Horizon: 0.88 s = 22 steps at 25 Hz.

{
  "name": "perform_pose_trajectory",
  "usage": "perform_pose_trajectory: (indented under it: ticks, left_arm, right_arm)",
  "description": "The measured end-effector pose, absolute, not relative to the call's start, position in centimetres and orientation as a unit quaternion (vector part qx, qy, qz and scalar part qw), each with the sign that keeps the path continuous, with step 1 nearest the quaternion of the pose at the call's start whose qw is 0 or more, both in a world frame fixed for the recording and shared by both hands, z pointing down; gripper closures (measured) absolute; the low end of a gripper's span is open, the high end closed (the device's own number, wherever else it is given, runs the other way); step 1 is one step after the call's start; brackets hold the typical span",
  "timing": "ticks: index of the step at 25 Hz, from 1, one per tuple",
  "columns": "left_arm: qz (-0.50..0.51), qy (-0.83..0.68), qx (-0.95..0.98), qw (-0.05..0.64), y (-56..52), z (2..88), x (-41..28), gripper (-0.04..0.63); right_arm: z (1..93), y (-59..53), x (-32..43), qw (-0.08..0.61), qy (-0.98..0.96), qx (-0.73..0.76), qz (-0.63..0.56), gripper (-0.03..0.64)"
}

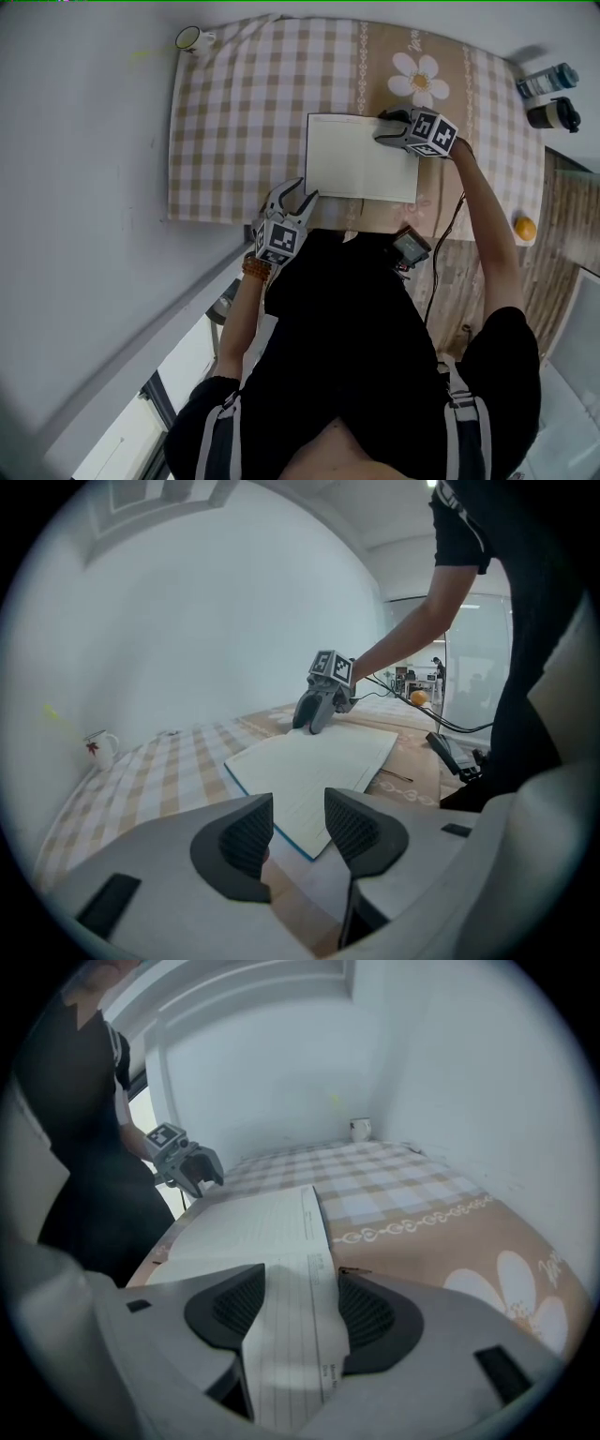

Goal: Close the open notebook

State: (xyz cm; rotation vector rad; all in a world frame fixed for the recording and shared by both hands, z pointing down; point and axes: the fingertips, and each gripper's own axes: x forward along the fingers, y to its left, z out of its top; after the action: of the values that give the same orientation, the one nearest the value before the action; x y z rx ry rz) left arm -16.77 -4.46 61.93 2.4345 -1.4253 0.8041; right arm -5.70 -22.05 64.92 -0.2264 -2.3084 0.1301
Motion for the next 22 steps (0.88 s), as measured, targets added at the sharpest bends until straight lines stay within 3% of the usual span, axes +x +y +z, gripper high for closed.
perform_pose_trajectory:
  ticks: [6, 8, 13, 16, 22]
  left_arm:
    - [0.292, -0.466, 0.833, 0.063, -3.6, 61.6, -15.4, 0.408]
    - [0.292, -0.469, 0.831, 0.064, -3.4, 61.7, -15.3, 0.408]
    - [0.304, -0.471, 0.826, 0.064, -2.7, 62.5, -15.1, 0.408]
    - [0.296, -0.475, 0.826, 0.066, -3.2, 62.4, -15.0, 0.408]
    - [0.305, -0.476, 0.822, 0.065, -2.9, 63.2, -15.0, 0.408]
  right_arm:
    - [62.6, -21.4, -8.0, 0.379, -0.922, -0.076, 0.038, 0.362]
    - [61.9, -20.2, -10.1, 0.373, -0.922, -0.096, 0.037, 0.314]
    - [63.5, -19.8, -14.1, 0.402, -0.905, -0.129, 0.05, 0.314]
    - [64.7, -20.3, -14.7, 0.43, -0.889, -0.142, 0.067, 0.252]
    - [64.9, -19.5, -14.7, 0.458, -0.871, -0.164, 0.062, 0.308]
